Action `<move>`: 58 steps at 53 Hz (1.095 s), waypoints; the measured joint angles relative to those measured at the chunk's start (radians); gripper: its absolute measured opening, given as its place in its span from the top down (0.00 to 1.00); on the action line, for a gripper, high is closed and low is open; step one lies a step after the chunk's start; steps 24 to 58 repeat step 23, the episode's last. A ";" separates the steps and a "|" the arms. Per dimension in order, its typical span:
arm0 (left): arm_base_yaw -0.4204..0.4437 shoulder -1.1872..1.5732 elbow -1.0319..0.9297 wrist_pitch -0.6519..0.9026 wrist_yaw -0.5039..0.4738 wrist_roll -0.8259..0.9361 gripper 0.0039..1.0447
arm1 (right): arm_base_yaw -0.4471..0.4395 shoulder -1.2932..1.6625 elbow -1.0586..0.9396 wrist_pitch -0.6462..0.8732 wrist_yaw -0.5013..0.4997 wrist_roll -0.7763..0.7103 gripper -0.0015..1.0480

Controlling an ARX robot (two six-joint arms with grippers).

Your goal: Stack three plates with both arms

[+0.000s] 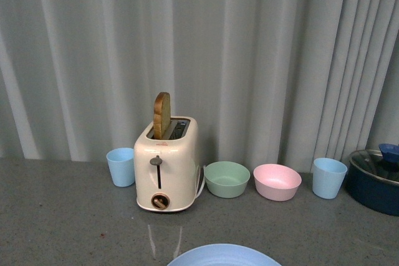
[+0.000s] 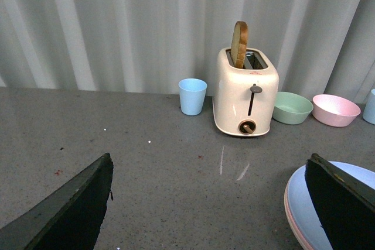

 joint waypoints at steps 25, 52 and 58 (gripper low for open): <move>0.000 0.000 0.000 0.000 0.000 0.000 0.06 | 0.000 0.000 0.000 0.000 0.000 0.000 0.07; 0.000 0.000 0.000 0.000 0.000 0.000 0.06 | 0.000 0.000 0.000 0.000 0.000 0.000 0.07; 0.000 0.000 0.000 0.000 0.000 0.000 0.06 | 0.000 0.000 0.000 0.000 0.000 0.000 0.07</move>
